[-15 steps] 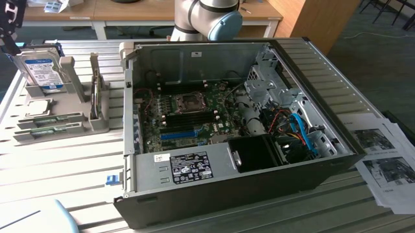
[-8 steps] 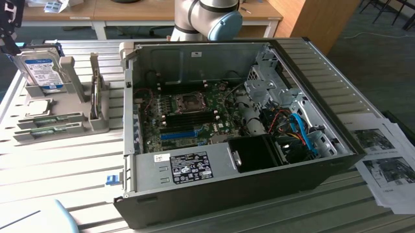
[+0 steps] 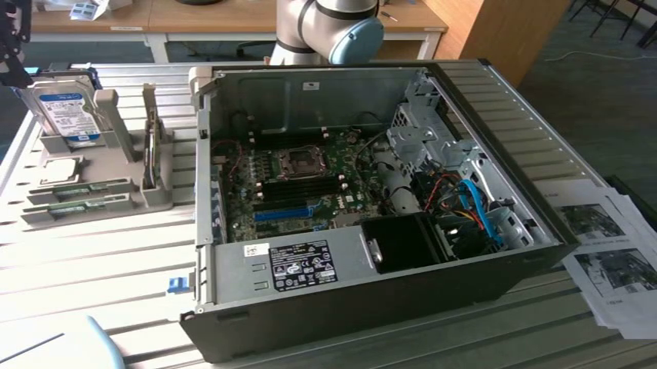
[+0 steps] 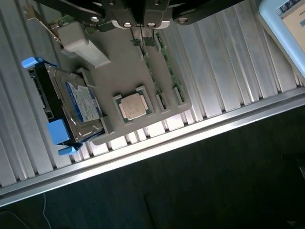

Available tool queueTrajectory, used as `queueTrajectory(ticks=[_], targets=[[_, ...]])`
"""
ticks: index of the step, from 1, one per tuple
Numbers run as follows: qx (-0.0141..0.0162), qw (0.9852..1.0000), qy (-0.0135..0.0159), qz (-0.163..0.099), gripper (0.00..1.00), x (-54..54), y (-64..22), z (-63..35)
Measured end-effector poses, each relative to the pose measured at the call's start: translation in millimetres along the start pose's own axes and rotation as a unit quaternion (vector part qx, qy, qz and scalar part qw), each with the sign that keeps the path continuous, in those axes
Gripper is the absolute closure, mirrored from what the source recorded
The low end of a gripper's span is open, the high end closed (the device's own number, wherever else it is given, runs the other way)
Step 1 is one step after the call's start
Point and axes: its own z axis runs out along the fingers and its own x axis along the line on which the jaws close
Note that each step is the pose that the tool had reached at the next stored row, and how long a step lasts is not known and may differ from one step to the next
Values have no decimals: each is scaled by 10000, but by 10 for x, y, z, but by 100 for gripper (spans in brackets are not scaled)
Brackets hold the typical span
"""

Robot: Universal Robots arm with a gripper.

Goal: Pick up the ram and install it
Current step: 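Pick up the ram and move it above insertion slot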

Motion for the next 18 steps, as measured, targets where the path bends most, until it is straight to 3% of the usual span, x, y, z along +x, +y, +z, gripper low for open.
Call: queueTrajectory(ticks=[9,18], targets=[[4,9991,19,-435,91,0,0,0],[8,9962,37,-867,91,0,0,0]])
